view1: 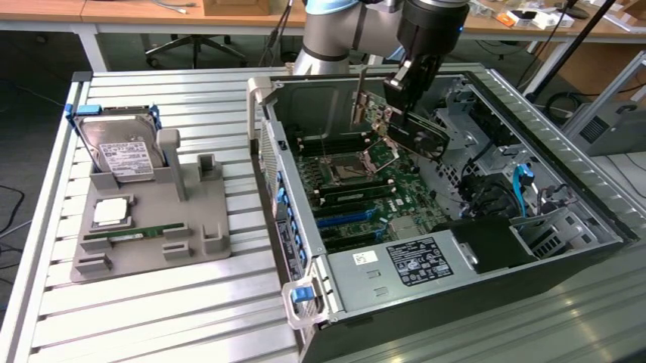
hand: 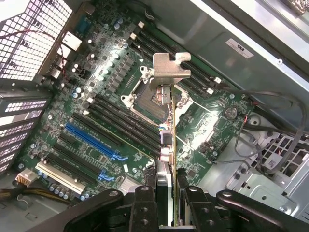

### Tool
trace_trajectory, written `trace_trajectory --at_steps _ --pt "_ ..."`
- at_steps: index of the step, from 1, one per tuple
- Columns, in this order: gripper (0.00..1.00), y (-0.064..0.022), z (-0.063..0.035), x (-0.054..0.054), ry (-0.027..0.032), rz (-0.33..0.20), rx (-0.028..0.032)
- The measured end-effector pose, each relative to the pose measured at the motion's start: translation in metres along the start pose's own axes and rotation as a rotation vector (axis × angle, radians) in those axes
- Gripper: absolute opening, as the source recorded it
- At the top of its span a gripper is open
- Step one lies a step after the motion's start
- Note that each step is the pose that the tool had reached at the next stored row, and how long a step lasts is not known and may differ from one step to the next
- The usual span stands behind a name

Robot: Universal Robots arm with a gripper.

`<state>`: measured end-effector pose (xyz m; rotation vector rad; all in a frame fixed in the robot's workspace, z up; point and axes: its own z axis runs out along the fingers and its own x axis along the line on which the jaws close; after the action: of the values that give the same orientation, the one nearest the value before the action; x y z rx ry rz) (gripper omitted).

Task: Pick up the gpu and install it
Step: 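Insert the gpu into the slot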

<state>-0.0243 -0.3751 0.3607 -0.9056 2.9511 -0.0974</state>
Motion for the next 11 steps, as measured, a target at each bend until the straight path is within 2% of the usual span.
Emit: trace_trajectory --at_steps 11 --pt "0.27 -0.0001 0.0000 -0.0002 -0.0020 -0.026 -0.0008"
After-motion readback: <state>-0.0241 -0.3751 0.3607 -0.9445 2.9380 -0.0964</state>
